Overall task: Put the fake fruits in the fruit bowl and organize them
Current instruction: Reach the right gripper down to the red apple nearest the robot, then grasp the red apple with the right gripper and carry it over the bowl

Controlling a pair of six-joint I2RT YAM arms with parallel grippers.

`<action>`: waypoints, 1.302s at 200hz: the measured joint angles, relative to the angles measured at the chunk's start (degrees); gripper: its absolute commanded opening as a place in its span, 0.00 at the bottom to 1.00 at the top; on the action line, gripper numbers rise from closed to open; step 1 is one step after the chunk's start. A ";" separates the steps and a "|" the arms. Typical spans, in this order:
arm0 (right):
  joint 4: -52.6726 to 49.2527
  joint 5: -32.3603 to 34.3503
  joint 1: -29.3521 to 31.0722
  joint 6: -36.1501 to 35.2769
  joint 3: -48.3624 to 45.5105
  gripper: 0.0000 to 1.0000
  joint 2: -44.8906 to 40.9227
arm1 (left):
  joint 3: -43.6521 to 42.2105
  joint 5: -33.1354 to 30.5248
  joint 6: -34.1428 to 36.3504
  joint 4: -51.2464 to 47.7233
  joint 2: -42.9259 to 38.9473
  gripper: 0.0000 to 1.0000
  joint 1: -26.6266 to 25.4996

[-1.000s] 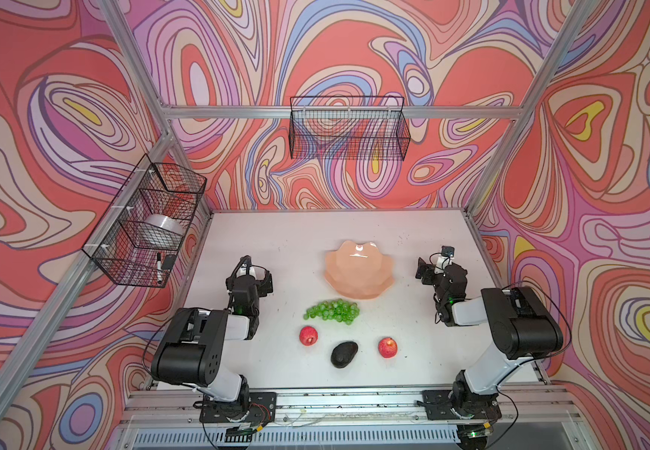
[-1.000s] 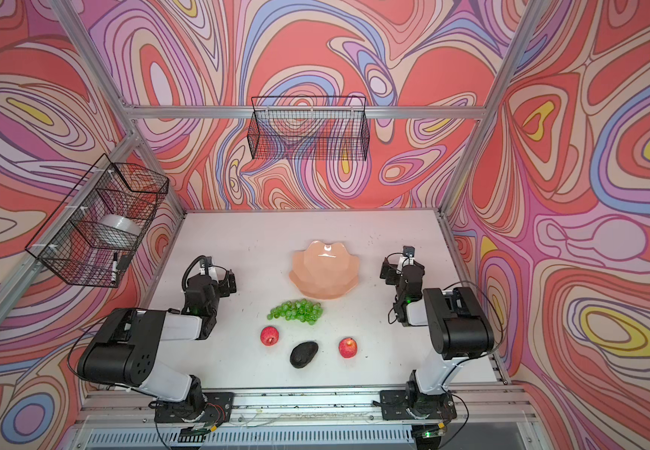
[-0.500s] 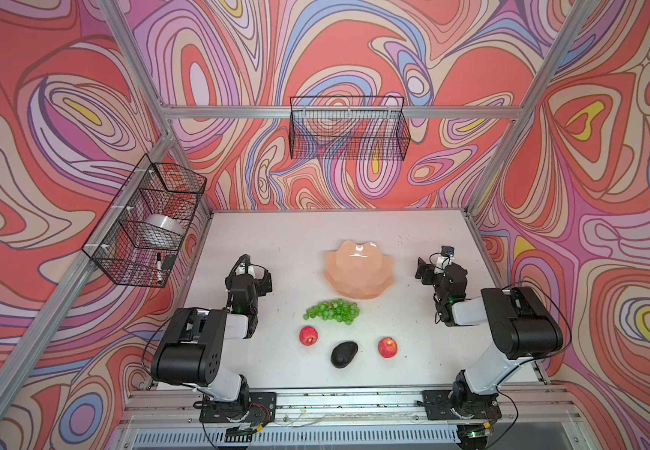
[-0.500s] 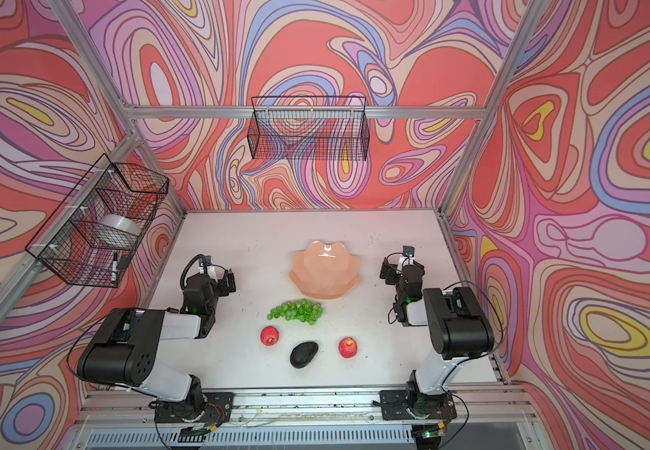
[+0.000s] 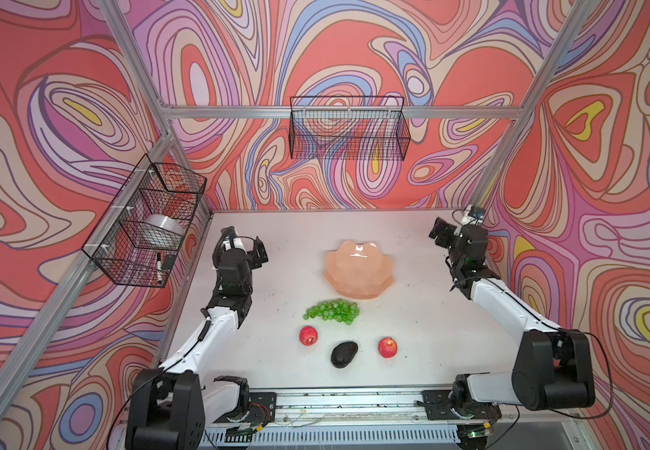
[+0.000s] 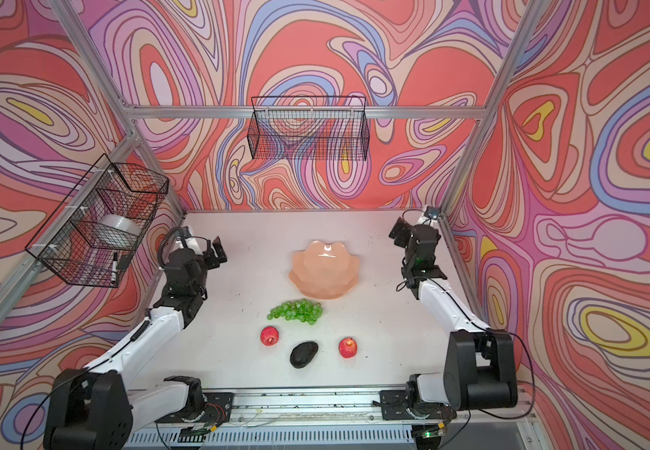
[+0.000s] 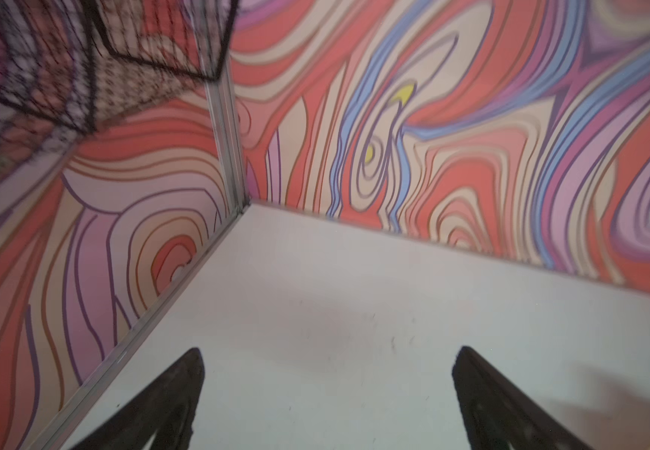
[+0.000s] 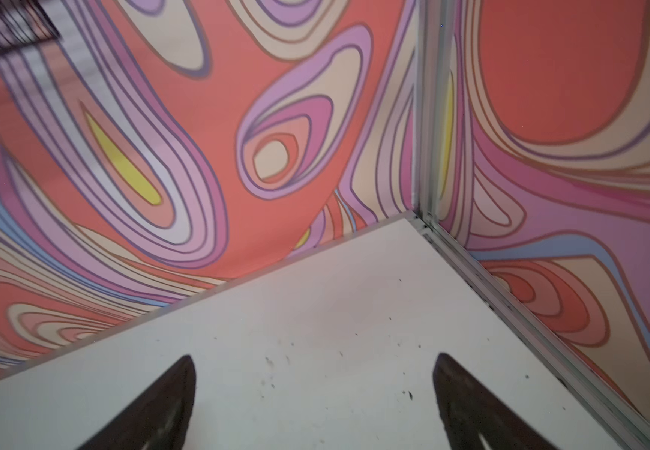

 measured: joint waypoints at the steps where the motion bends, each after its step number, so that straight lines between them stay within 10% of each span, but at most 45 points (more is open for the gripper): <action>1: -0.17 -0.26 0.02 0.07 0.22 0.98 -0.09 | 0.31 0.09 -0.44 -0.39 -0.81 1.00 0.00; 46: -19.85 -7.23 4.04 3.87 0.96 0.97 0.42 | 5.07 0.61 -4.28 -15.47 -10.45 0.97 -0.07; 127: -55.74 2.19 38.69 20.44 -0.44 0.95 -4.59 | 13.38 2.25 -3.54 -35.23 -2.64 0.96 0.00; 195: -60.50 -0.33 52.63 37.31 -8.35 0.91 -0.31 | 13.38 3.34 -3.45 -38.82 -3.72 0.98 0.02; 260: -57.24 -2.56 55.36 43.50 -10.34 0.63 5.03 | 13.38 3.37 -3.43 -39.08 -4.48 0.98 0.02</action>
